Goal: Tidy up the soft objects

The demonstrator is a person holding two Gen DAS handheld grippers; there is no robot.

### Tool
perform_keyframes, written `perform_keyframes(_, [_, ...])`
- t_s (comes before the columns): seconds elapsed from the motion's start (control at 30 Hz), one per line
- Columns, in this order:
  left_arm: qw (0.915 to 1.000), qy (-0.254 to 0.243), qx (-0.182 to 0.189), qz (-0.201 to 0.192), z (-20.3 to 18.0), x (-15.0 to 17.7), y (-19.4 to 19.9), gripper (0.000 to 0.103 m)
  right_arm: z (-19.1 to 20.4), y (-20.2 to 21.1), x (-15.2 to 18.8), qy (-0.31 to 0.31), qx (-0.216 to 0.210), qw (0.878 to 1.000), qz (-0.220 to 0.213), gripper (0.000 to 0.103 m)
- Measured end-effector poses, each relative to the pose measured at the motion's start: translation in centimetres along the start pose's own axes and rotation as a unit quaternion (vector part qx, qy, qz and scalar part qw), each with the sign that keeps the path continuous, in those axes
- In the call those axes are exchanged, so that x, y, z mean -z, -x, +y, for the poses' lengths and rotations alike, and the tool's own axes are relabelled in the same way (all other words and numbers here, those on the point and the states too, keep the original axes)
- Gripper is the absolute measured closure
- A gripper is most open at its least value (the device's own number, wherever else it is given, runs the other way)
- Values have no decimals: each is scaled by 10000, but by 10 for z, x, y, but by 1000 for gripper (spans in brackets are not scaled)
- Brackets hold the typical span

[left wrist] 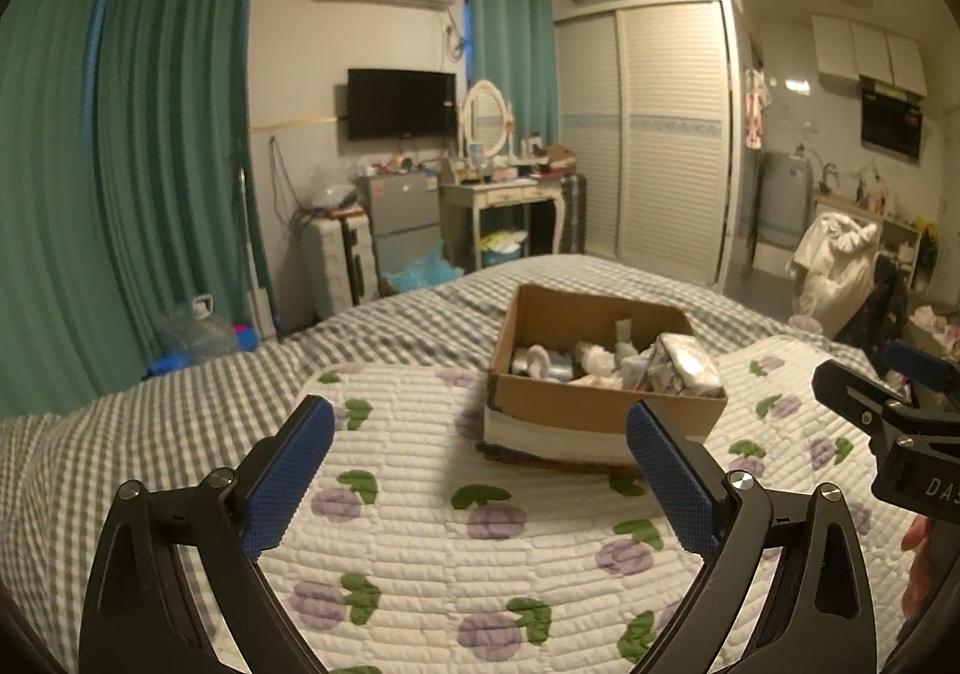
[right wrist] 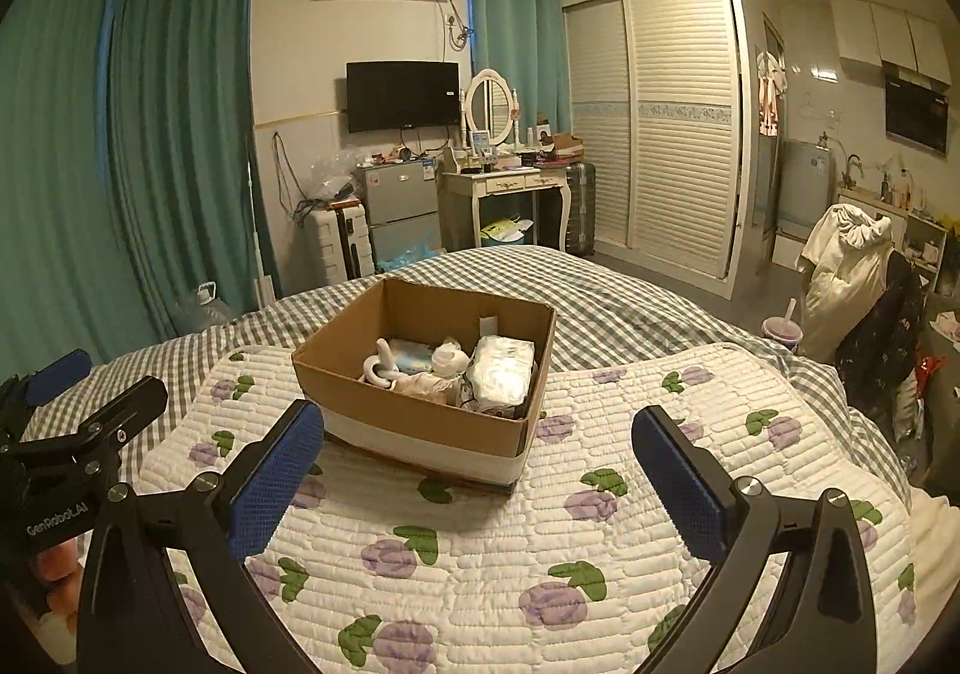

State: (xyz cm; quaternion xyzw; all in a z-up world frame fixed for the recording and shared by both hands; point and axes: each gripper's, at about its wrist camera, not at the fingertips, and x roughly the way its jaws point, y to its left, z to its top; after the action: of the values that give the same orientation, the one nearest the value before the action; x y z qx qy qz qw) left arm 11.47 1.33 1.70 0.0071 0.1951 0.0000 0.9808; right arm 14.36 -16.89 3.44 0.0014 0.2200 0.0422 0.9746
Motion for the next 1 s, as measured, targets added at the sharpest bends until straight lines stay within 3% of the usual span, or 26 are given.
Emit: perform_keyframes(1.0, [10000,-25,91,28,1,3,-3,3,3,-1,5,-4,21,10000,70,0])
